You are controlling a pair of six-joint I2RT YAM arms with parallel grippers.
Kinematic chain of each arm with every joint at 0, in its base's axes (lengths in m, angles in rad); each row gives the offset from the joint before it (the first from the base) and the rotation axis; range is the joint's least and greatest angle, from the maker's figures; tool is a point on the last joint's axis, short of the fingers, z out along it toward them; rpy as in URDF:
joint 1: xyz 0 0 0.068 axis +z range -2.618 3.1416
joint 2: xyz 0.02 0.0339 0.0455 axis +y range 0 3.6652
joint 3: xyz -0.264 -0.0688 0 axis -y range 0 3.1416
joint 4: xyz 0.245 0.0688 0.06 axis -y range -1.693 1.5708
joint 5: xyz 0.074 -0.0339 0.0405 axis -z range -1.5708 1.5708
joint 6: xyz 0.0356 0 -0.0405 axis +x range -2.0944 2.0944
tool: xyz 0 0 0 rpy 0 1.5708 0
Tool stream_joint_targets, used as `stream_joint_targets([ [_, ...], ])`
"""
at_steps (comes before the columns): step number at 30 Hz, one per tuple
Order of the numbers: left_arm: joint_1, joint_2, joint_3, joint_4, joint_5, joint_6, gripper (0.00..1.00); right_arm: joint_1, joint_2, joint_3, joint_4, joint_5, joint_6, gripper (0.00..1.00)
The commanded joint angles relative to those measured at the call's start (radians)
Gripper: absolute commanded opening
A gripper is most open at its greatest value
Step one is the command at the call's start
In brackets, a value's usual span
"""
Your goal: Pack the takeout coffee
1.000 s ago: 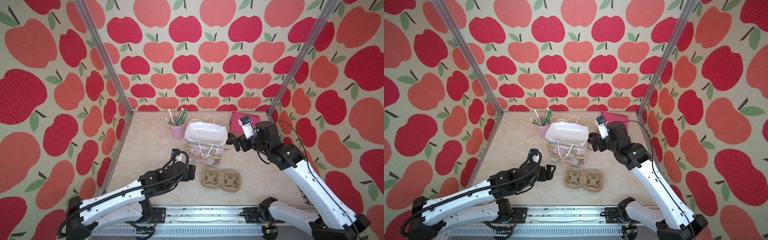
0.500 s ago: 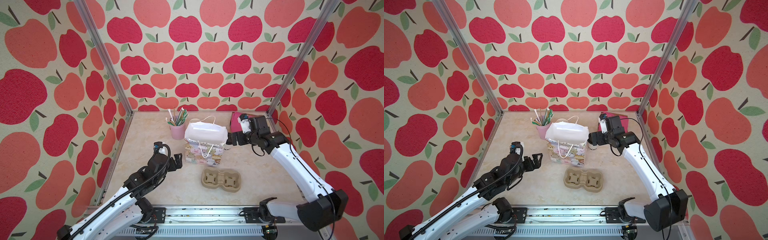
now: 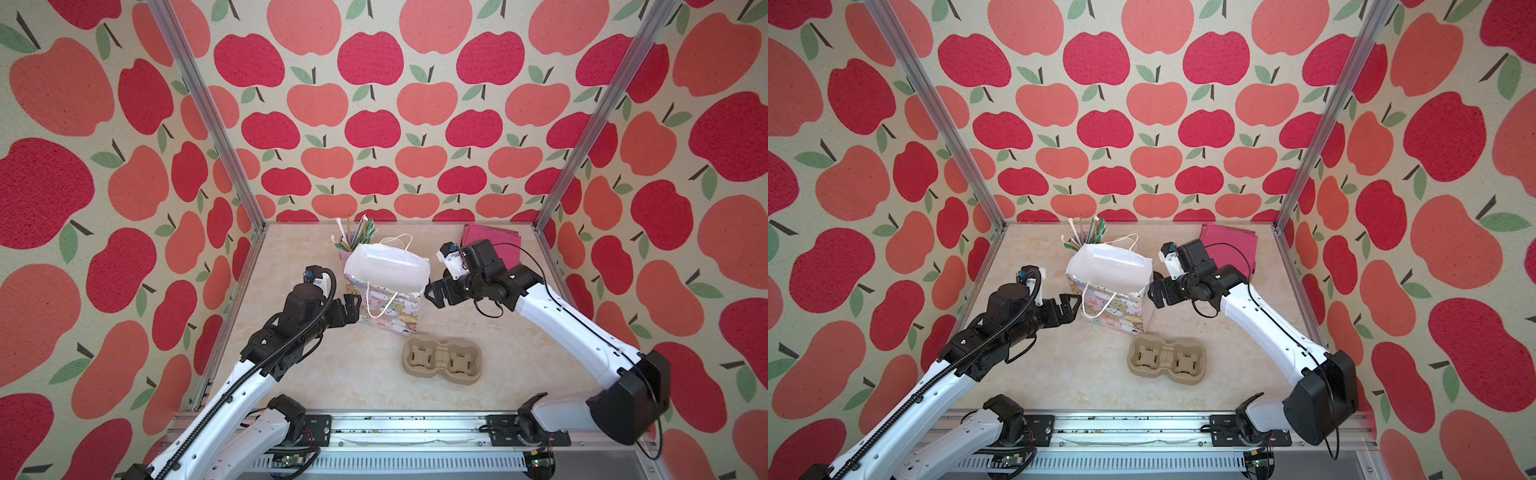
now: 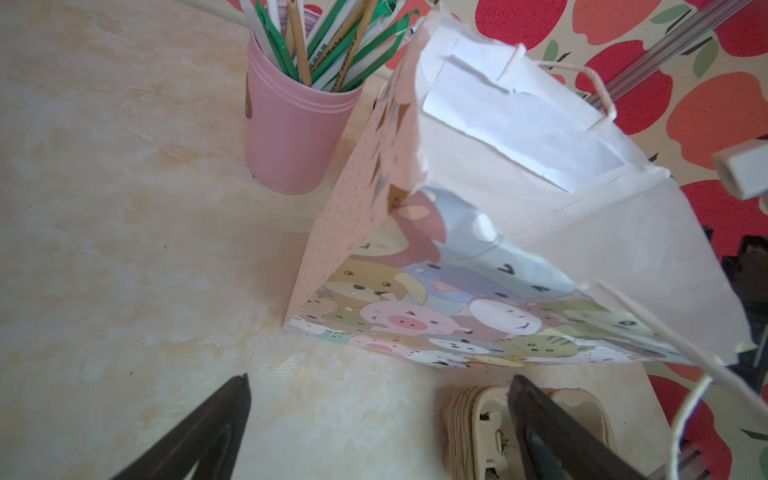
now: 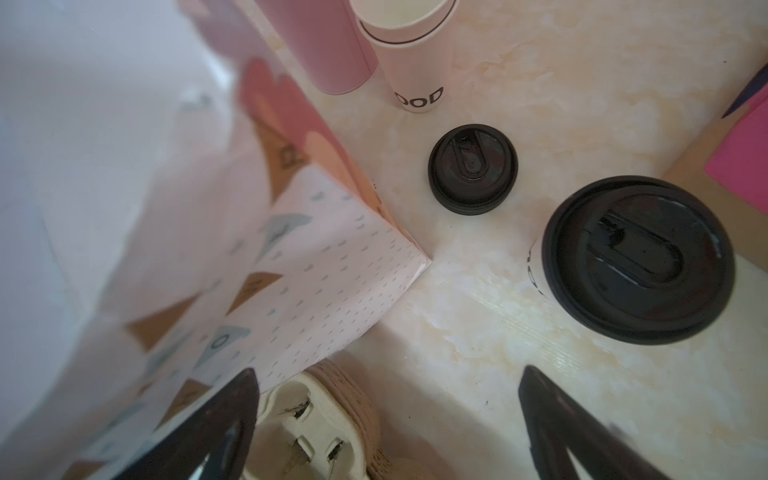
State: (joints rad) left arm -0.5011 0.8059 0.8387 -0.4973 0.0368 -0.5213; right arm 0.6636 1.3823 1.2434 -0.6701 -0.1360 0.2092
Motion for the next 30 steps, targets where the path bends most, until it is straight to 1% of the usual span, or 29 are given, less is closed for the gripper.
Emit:
stream_joint_targets([
  [1,0.027,0.006,0.043,-0.04,0.044,0.07,0.99,0.05,0.022,0.009,0.019,-0.037,0.049,0.99],
  [4,0.049,0.001,0.055,-0.02,0.031,0.079,0.99,0.101,0.046,0.023,0.051,-0.06,0.077,0.99],
  [8,0.078,-0.028,0.086,-0.041,-0.013,0.111,0.99,0.163,0.086,0.033,0.11,-0.108,0.099,0.99],
  [11,0.108,-0.046,0.112,-0.076,-0.037,0.144,0.99,0.201,0.108,0.038,0.146,-0.137,0.095,0.99],
  [14,0.141,-0.055,0.138,-0.111,-0.054,0.176,0.99,0.235,0.12,0.049,0.139,-0.155,0.06,0.99],
  [17,0.166,-0.06,0.154,-0.132,-0.063,0.2,0.99,0.254,0.093,0.038,0.079,-0.096,-0.002,0.99],
  [20,0.174,-0.07,0.149,-0.138,-0.077,0.224,0.99,0.254,0.016,-0.011,0.03,-0.016,-0.067,0.99],
  [24,0.179,-0.094,0.13,-0.145,-0.132,0.244,0.99,0.251,-0.099,-0.069,-0.05,0.119,-0.168,0.99],
  [26,0.181,-0.111,0.124,-0.144,-0.155,0.254,0.99,0.242,-0.137,-0.102,-0.075,0.163,-0.211,0.99],
  [30,0.19,-0.137,0.118,-0.139,-0.204,0.274,0.99,0.227,-0.141,-0.146,-0.117,0.191,-0.282,0.97],
])
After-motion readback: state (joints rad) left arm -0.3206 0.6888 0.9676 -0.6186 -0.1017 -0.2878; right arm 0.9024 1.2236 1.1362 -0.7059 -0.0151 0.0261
